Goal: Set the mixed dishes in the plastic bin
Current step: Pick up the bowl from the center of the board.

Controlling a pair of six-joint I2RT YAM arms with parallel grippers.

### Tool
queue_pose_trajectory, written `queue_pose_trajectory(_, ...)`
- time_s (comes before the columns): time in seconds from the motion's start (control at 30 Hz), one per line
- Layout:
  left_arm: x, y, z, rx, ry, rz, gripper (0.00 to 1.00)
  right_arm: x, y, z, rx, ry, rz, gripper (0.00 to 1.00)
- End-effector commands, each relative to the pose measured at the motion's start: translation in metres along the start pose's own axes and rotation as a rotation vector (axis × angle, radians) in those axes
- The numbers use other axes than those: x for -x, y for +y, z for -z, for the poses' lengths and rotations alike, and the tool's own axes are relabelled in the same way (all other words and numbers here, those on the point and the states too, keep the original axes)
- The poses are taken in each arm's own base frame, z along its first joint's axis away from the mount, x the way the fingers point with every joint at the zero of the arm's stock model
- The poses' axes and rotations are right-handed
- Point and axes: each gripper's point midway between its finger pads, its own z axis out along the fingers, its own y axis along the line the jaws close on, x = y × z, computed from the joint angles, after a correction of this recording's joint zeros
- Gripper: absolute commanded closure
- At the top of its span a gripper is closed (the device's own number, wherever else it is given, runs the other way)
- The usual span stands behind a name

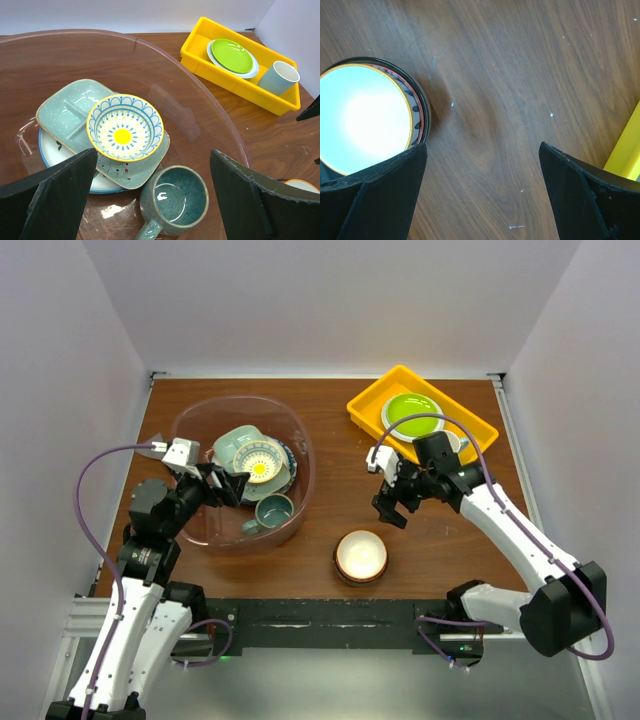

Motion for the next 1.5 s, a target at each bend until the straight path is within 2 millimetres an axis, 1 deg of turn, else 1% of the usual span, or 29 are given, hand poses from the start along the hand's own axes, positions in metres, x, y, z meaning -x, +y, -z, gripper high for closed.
queue_pose_trajectory(0.0,0.007,-0.003,-0.002,-0.020,-0.034,-0.006,0.00,0.001,-0.012,-0.007,-0.064,0.006,0.027,0.02)
queue_pose_trajectory(0.27,0.006,-0.002,-0.002,-0.019,-0.031,-0.005,0.00,-0.005,-0.011,-0.017,-0.083,0.024,0.050,0.02)
queue_pose_trajectory(0.63,0.006,-0.002,-0.003,-0.021,-0.030,-0.005,0.00,-0.005,-0.012,-0.026,-0.092,0.037,0.055,0.03)
queue_pose_trajectory(0.7,0.005,-0.002,-0.003,-0.020,-0.028,-0.004,0.00,-0.005,-0.005,-0.026,-0.063,0.038,0.063,0.05)
queue_pose_trajectory(0.8,0.006,-0.003,-0.003,-0.022,-0.030,-0.007,0.00,0.005,0.010,-0.022,0.001,-0.007,0.085,0.07)
queue_pose_trajectory(0.83,0.006,-0.003,-0.003,-0.022,-0.029,-0.005,0.00,0.011,0.017,-0.019,0.032,-0.036,0.101,0.07)
queue_pose_trajectory(0.93,0.005,-0.003,-0.003,-0.023,-0.027,-0.006,0.00,0.015,0.035,-0.015,0.105,-0.062,0.130,0.08)
queue_pose_trajectory(0.97,0.005,-0.002,-0.004,-0.023,-0.025,-0.006,0.00,0.014,0.043,-0.015,0.143,-0.068,0.134,0.09)
queue_pose_trajectory(1.03,0.004,-0.002,-0.004,-0.022,-0.024,-0.005,0.00,0.011,0.053,-0.018,0.174,-0.060,0.166,0.09)
queue_pose_trajectory(1.13,0.004,-0.002,-0.004,-0.022,-0.023,-0.003,0.00,0.005,0.061,-0.024,0.183,-0.027,0.204,0.09)
queue_pose_trajectory(1.2,0.004,-0.002,-0.004,-0.022,-0.023,-0.003,0.00,0.003,0.057,-0.028,0.148,-0.001,0.223,0.10)
queue_pose_trajectory(1.23,0.004,-0.002,-0.004,-0.020,-0.022,-0.004,0.00,0.001,0.060,-0.031,0.144,0.011,0.238,0.10)
queue_pose_trajectory(1.3,0.003,-0.001,-0.005,-0.020,-0.020,-0.004,0.00,-0.002,0.049,-0.037,0.077,0.051,0.258,0.12)
queue_pose_trajectory(1.33,0.004,-0.002,-0.005,-0.020,-0.021,-0.004,0.00,-0.004,0.050,-0.040,0.063,0.068,0.269,0.13)
queue_pose_trajectory(1.4,0.003,-0.002,-0.005,-0.020,-0.020,-0.002,0.00,-0.007,0.040,-0.046,0.003,0.105,0.288,0.17)
queue_pose_trajectory(1.47,0.003,-0.001,-0.005,-0.018,-0.019,-0.003,0.00,-0.006,0.040,-0.050,-0.019,0.119,0.319,0.20)
